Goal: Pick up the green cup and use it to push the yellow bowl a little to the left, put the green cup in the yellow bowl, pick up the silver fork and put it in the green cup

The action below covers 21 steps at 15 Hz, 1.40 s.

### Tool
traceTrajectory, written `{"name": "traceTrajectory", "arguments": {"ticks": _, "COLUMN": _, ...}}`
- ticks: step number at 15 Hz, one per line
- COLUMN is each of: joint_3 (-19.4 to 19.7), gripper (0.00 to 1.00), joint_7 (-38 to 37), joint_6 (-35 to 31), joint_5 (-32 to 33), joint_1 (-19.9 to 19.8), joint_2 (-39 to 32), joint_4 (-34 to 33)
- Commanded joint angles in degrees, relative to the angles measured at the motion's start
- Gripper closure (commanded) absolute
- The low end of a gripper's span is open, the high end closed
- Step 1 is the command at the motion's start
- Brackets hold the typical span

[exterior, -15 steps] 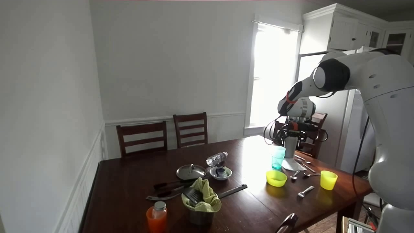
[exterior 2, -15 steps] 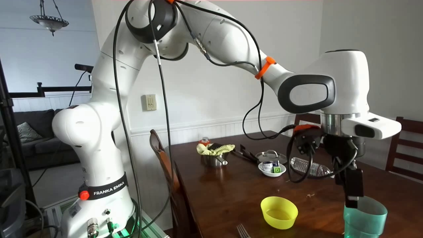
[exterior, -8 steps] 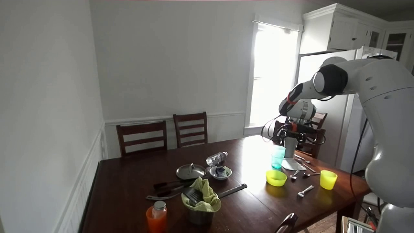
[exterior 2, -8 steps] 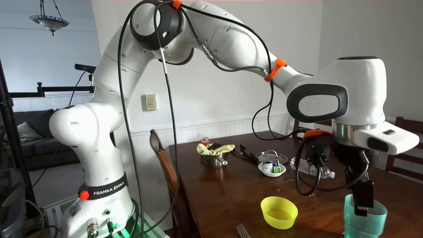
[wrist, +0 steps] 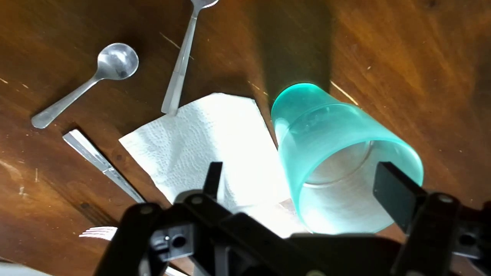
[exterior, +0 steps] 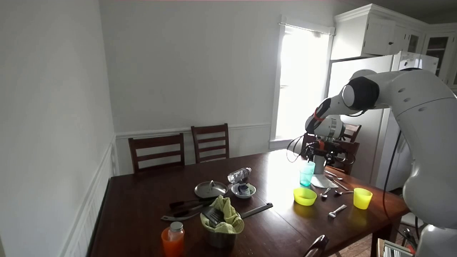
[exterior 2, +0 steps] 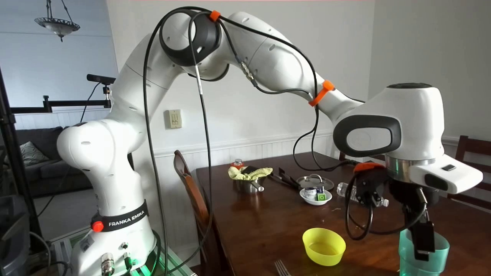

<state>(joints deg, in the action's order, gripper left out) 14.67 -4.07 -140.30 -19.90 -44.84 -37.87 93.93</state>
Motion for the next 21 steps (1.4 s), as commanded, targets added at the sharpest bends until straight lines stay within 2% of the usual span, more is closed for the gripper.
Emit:
{"name": "traceTrajectory", "arguments": {"ticks": 1, "joint_3": -1.15, "gripper": 0.0, "joint_7": -1.37, "joint_6": -1.58, "joint_5": -1.48, "joint_1": -1.06, "joint_2": -1.97, "joint_4": -1.85}}
{"name": "traceTrajectory", "arguments": {"ticks": 2, "joint_3": -1.14, "gripper": 0.01, "joint_7": -1.83, "joint_6": -1.93, "joint_5": -1.39, "joint_1": -1.04, "joint_2": -2.36, "joint_4": -2.05}}
{"name": "traceTrajectory", "arguments": {"ticks": 4, "joint_3": -1.35, "gripper": 0.26, "joint_7": -2.04, "joint_6": -2.18, "joint_5": -1.49, "joint_1": -1.23, "joint_2": -2.6, "joint_4": -2.06}}
{"name": "traceTrajectory", "arguments": {"ticks": 5, "joint_3": -1.36, "gripper": 0.29, "joint_7": -2.21, "joint_6": -2.2, "joint_5": -1.49, "joint_1": -1.24, "joint_2": -2.61, "joint_4": -2.02}}
{"name": "traceTrajectory", "arguments": {"ticks": 10, "joint_3": -1.32, "gripper": 0.66, "joint_7": -3.06, "joint_6": -1.66, "joint_5": -1.52, "joint_1": -1.34, "joint_2": -2.65, "joint_4": -2.12}}
{"name": "traceTrajectory", "arguments": {"ticks": 15, "joint_3": -1.3, "gripper": 0.99, "joint_7": -3.67, "joint_6": -1.21, "joint_5": -1.56, "joint_1": -1.58, "joint_2": -2.74, "joint_4": -2.53}}
{"name": "traceTrajectory", "arguments": {"ticks": 21, "joint_3": -1.72, "gripper": 0.99, "joint_7": -4.15, "joint_6": 0.23, "joint_5": -1.99, "joint_1": -2.15, "joint_2": -2.54, "joint_4": -2.97}}
